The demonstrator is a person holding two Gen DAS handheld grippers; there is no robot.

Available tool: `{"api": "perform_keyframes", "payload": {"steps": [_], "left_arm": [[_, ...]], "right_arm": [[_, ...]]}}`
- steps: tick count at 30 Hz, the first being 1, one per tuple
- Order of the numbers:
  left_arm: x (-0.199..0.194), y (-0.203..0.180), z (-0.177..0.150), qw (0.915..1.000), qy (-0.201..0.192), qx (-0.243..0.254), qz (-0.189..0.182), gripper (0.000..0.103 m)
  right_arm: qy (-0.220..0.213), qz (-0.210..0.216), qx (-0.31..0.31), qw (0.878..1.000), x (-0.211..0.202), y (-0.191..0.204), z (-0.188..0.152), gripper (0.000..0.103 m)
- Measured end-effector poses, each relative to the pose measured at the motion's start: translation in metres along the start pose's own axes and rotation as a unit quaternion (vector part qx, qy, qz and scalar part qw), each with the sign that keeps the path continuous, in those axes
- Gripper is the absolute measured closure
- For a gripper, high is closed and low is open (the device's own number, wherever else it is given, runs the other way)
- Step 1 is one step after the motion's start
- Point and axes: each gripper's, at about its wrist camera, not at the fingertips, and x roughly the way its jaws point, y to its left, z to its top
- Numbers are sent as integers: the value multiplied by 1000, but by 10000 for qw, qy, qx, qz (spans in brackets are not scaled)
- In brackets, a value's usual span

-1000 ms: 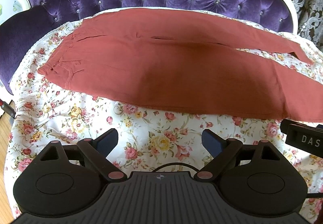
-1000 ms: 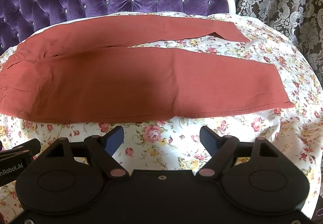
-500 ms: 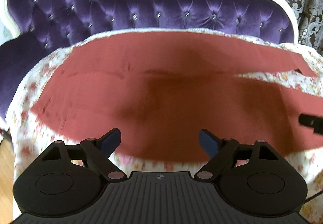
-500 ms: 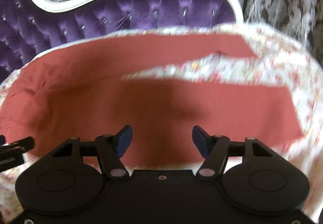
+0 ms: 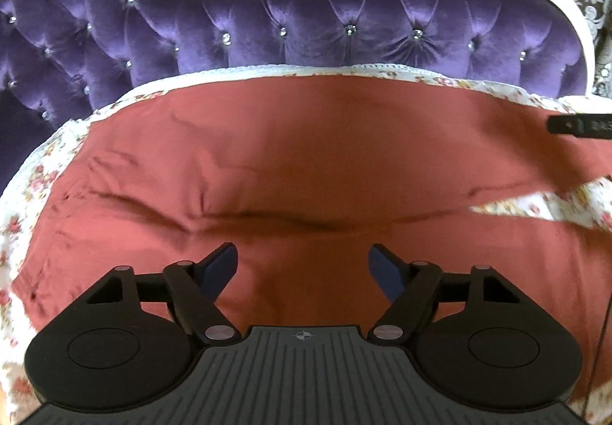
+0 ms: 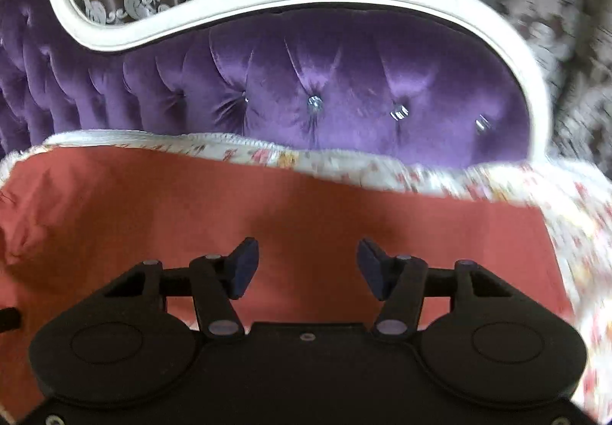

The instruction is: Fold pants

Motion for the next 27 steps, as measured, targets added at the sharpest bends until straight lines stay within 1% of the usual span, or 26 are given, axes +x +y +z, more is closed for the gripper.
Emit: {"api": "perform_keyframes", "payload": {"steps": [1, 2, 6, 10, 14, 16, 18, 19, 20, 21, 22, 23, 25, 26, 27], "left_arm": [[5, 0, 4, 10000, 14, 12, -5, 38], [10, 0, 8, 10000, 42, 21, -24, 40], [32, 1, 20, 9998, 172, -11, -123, 40], [49, 1, 29, 9995, 266, 4, -145, 40], [64, 2, 32, 9987, 460, 10, -216, 39], [72, 4, 31, 9983, 541, -4, -233, 39], [75, 3, 31, 9984, 526, 46, -199, 38], [75, 2, 31, 9985, 510, 89, -174, 37], [75, 1, 31, 9985, 506, 110, -157, 37], [75, 0, 31, 9986, 503, 116, -149, 37], [76, 0, 30, 9986, 505, 108, -150, 37], [76, 1, 30, 9985, 509, 96, -160, 37], [77, 2, 31, 9985, 519, 64, -179, 37], [78, 2, 32, 9985, 519, 49, -188, 37], [78, 3, 32, 9985, 515, 44, -195, 37]], "right_arm": [[-15, 66, -147, 9999, 13, -2, 6, 40], [-11, 123, -254, 9996, 23, -3, 10, 40], [28, 412, -570, 9975, 64, -10, 29, 40], [140, 522, -757, 9957, 97, -13, 42, 40], [433, 675, -985, 9919, 127, -14, 51, 40], [514, 774, -1058, 9900, 136, -16, 52, 39], [523, 919, -1013, 9892, 140, -19, 55, 36], [560, 999, -968, 9887, 141, -20, 56, 36], [569, 1090, -968, 9877, 141, -20, 57, 39], [573, 1185, -1011, 9861, 140, -19, 57, 45], [577, 1265, -1051, 9847, 138, -19, 56, 48], [603, 1356, -1074, 9831, 136, -17, 55, 53], [659, 1480, -1101, 9806, 132, -14, 54, 77], [695, 1596, -1113, 9784, 128, -12, 53, 94], [697, 1654, -1089, 9777, 124, -9, 53, 94]]}}
